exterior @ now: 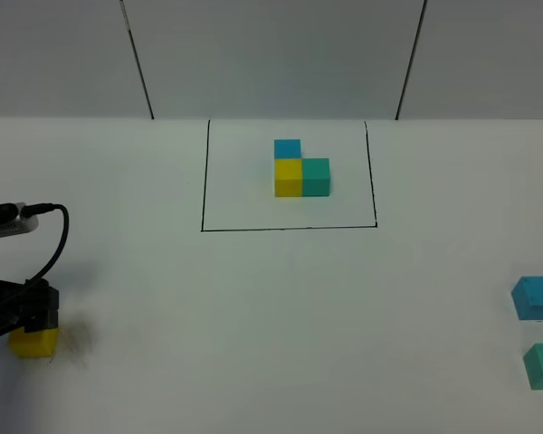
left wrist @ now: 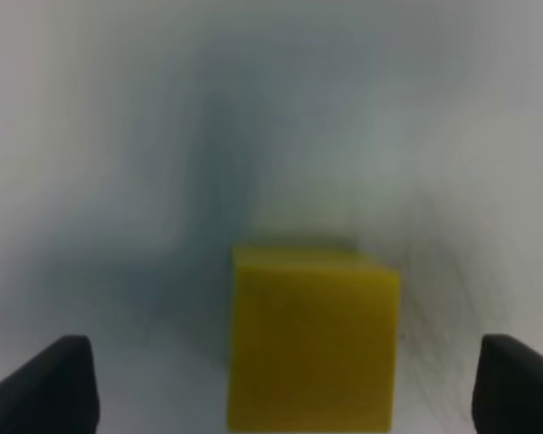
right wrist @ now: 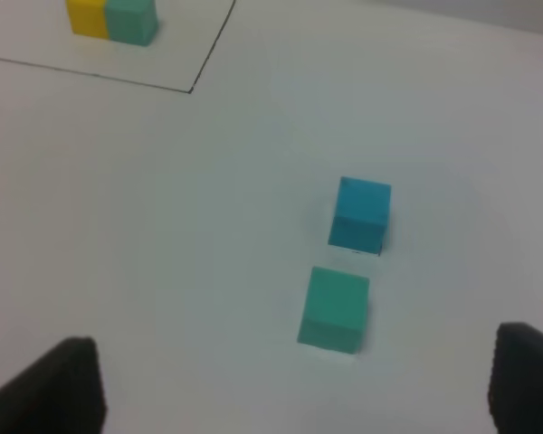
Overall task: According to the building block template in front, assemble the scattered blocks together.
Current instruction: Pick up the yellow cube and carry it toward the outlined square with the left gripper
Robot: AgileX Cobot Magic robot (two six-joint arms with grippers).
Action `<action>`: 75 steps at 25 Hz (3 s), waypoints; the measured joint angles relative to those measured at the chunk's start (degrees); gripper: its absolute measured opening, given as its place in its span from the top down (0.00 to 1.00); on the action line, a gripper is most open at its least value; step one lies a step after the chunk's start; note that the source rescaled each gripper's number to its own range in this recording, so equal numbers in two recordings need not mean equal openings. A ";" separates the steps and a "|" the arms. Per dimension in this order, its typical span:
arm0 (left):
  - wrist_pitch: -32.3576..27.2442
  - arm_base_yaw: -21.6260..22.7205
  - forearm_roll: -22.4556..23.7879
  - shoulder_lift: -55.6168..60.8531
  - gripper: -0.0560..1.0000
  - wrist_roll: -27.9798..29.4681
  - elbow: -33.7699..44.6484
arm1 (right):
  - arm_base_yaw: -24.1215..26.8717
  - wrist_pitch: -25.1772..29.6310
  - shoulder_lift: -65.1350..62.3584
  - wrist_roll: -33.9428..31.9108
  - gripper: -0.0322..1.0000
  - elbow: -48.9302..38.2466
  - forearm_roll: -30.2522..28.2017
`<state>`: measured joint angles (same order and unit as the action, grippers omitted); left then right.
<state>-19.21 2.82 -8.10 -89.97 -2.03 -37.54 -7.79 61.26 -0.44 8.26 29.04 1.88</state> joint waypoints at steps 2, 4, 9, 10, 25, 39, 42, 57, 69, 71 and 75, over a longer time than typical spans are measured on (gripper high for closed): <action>0.90 0.00 0.00 -1.74 0.18 -0.05 0.00 | 0.00 0.00 0.00 0.00 0.26 0.00 0.00; 2.12 0.00 0.00 -3.23 0.18 -0.05 -0.02 | 0.00 0.00 0.00 0.00 0.26 0.00 0.00; 4.69 0.00 0.00 -6.11 0.20 -0.05 -0.07 | 0.00 0.00 0.00 0.00 0.26 0.00 0.00; 4.86 0.00 0.00 -6.47 0.20 -0.05 -0.22 | 0.00 0.00 0.00 0.00 0.26 0.00 0.00; -4.50 -2.39 0.00 -10.14 0.87 -8.21 -11.32 | 0.00 0.00 0.00 0.00 0.26 0.00 0.00; -19.70 -35.73 -7.08 -12.19 0.87 -57.23 -32.50 | 0.00 0.00 0.00 0.00 0.26 0.00 0.00; -19.17 -39.33 -7.25 -15.85 0.87 -59.41 -34.31 | 0.00 0.00 0.00 0.00 0.26 0.00 0.00; -18.27 -41.77 -1.15 -28.90 0.87 -59.90 -38.64 | 0.00 0.00 0.00 0.00 0.26 0.00 0.00; -14.68 -41.77 -0.10 -30.52 0.87 -59.90 -38.81 | 0.00 0.00 0.00 0.00 0.26 0.00 0.00; -15.39 -41.77 -0.16 -31.16 0.87 -59.90 -38.92 | 0.00 0.00 0.00 0.00 0.26 0.00 0.00; -15.42 -41.77 -0.16 -31.26 0.87 -59.90 -39.03 | 0.00 0.00 0.00 0.00 0.26 0.00 0.00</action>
<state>-34.63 -38.94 -8.26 -121.23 -61.93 -76.57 -7.79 61.26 -0.44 8.26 29.04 1.88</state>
